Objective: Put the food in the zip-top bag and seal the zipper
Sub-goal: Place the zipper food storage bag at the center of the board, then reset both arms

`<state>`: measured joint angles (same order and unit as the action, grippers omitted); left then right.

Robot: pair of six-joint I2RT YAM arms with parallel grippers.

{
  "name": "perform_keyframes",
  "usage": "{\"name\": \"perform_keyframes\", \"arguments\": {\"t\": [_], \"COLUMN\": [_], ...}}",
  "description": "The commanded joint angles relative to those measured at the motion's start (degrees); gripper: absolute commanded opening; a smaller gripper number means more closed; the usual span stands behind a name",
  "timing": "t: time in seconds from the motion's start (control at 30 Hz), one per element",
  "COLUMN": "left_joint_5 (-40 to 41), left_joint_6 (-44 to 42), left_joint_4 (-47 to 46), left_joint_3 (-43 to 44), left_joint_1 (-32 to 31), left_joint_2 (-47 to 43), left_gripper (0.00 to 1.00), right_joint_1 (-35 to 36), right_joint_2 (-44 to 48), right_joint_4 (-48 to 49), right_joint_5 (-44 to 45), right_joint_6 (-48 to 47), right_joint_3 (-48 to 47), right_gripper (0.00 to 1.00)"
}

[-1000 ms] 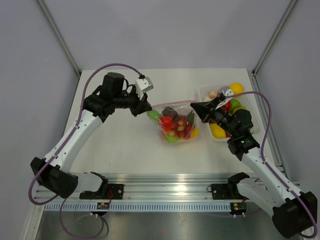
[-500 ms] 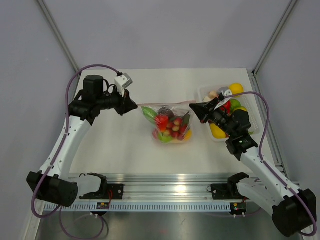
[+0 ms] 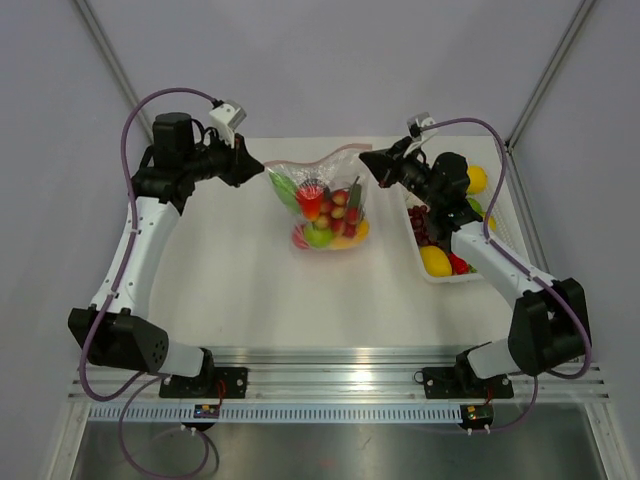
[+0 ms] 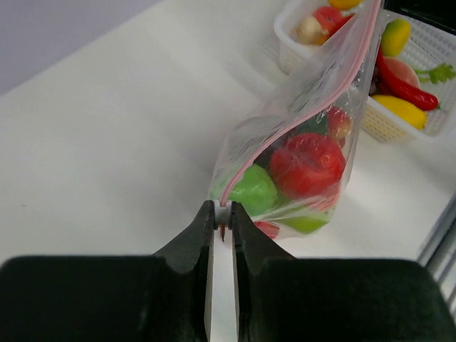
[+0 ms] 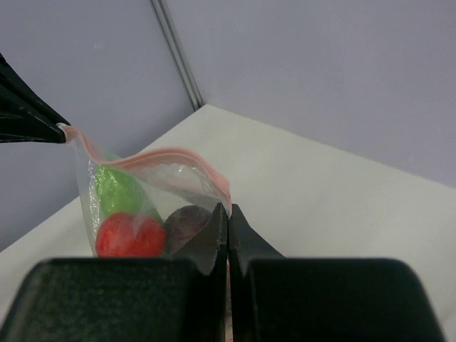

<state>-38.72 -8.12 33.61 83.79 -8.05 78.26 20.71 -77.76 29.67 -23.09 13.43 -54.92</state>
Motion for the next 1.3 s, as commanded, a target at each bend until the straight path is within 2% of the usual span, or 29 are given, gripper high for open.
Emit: {"name": "perform_keyframes", "arguments": {"t": [0.0,0.13,0.17,0.2,0.23,0.27,0.3,0.33,0.37,0.43,0.5,0.53,0.57,0.67,0.73,0.77,0.87,1.03,1.27], "left_joint_5": [0.7,-0.7,-0.7,-1.3,-1.9,-2.4,-2.9,-2.6,-2.0,1.6,6.0,7.0,7.2,7.1,9.5,11.1,16.6,23.6,28.7], "left_joint_6": [2.6,3.0,3.0,3.3,4.7,6.0,7.6,11.3,12.8,15.9,18.0,18.7,19.5,23.4,23.7,23.4,23.4,24.8,26.7], "left_joint_4": [-7.0,-6.6,-6.6,-6.7,-7.1,-8.1,-9.7,-13.0,-14.6,-16.5,-15.0,-12.5,-11.2,-6.1,-1.6,-0.3,2.5,2.2,2.2], "left_joint_3": [10.5,12.1,11.1,7.7,5.8,2.9,-2.6,-5.9,-8.3,-12.0,-11.6,-10.2,-9.3,-7.9,-8.4,-9.1,-13.8,-23.0,-35.4], "left_joint_1": [2.6,3.8,3.8,3.8,3.8,3.8,3.8,3.8,3.8,3.8,3.7,3.7,3.7,3.5,2.3,1.2,-0.6,-1.3,-1.4], "left_joint_2": [2.7,0.9,-0.2,-1.8,-3.3,-7.0,-8.9,-10.7,-14.4,-17.2,-19.2,-19.3,-19.4,-19.5,-20.2,-20.8,-23.9,-31.1,-41.9], "left_gripper": [0.0,0.0,0.0,0.0,0.25,0.45,0.59,0.96,0.99,0.99,0.99,0.99,0.99,0.99,0.99,0.99,0.99,0.99,0.99], "right_joint_1": [-0.3,-0.1,-0.2,0.1,0.4,1.3,2.1,4.4,5.3,6.4,6.5,6.5,6.4,6.4,6.5,6.4,6.4,6.5,6.4], "right_joint_2": [-6.5,-9.1,-8.5,-7.8,-6.6,-5.4,-2.2,-0.5,1.3,6.2,10.9,12.1,13.2,13.4,14.1,14.2,15.7,20.2,27.8], "right_joint_4": [6.1,7.5,7.1,6.8,6.3,4.6,3.0,0.8,-4.9,-11.2,-20.8,-24.9,-34.7,-51.4,-57.7,-64.1,-73.5,-81.8,-86.4], "right_joint_5": [-2.9,-6.3,-8.8,-10.2,-11.4,-12.0,-11.1,-9.4,-5.9,-3.7,1.1,7.9,11.9,25.6,32.3,36.8,43.8,50.2,52.6], "right_joint_6": [-2.6,-0.3,0.9,1.4,1.7,1.5,-0.4,-1.9,-3.7,-6.7,-5.7,-4.0,-0.9,1.5,4.7,5.5,9.4,15.1,19.5], "right_joint_3": [-11.4,-14.5,-13.7,-12.8,-9.7,-7.7,-5.7,-2.0,-0.6,0.8,-0.8,-2.2,-4.3,-13.1,-16.4,-17.5,-18.7,-13.3,-6.4], "right_gripper": [0.0,0.01,0.06,0.17,0.39,0.58,0.73,0.85,0.97,0.98,0.99,0.99,1.0,0.99,0.99,1.0,0.99,0.99,0.99]}}
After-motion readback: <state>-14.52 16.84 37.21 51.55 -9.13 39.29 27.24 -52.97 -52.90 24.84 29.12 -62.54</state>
